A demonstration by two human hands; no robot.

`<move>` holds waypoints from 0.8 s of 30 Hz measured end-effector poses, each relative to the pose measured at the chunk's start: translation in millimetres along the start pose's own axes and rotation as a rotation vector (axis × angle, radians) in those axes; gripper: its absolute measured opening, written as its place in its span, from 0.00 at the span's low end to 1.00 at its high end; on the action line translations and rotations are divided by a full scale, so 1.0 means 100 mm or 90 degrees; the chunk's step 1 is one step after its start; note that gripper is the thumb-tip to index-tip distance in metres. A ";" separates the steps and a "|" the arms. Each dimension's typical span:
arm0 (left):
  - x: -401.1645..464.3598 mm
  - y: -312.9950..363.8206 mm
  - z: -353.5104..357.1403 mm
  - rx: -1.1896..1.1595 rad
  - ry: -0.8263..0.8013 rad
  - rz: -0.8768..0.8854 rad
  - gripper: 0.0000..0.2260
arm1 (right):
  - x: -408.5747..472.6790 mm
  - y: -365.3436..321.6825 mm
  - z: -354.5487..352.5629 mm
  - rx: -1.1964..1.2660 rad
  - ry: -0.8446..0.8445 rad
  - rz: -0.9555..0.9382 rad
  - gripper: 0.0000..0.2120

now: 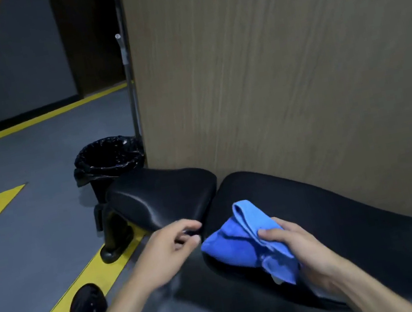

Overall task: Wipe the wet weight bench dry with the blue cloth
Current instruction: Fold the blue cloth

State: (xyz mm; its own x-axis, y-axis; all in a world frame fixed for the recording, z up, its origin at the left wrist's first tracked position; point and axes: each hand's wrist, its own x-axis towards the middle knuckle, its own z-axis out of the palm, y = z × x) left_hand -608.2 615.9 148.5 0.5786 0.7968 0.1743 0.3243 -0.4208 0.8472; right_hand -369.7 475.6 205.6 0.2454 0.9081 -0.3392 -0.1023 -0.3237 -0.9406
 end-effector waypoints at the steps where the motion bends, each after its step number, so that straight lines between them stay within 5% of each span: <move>1: 0.00 0.18 0.14 -0.025 -0.019 0.001 0.09 | -0.16 -0.03 -0.12 0.061 0.000 0.024 0.19; 7: -0.03 1.42 0.60 -0.300 -0.208 -0.093 0.35 | -1.03 -0.16 -0.86 0.328 -0.003 0.031 0.15; 10: -0.06 1.93 0.82 -0.266 -0.321 -0.029 0.22 | -1.33 -0.12 -1.08 0.462 0.021 -0.005 0.24; 13: -0.03 2.35 1.11 -0.261 -0.276 0.038 0.09 | -1.52 -0.03 -1.19 0.528 0.019 -0.034 0.38; 24: 0.31 2.93 1.41 -0.148 -0.201 0.295 0.10 | -1.73 0.08 -1.47 0.279 0.223 -0.071 0.22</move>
State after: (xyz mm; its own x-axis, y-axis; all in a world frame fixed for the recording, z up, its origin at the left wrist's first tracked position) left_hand -389.7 456.7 331.8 0.8262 0.3708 0.4241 -0.1659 -0.5594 0.8122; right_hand -270.8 277.1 255.0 0.5749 0.7643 -0.2921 -0.4295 -0.0220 -0.9028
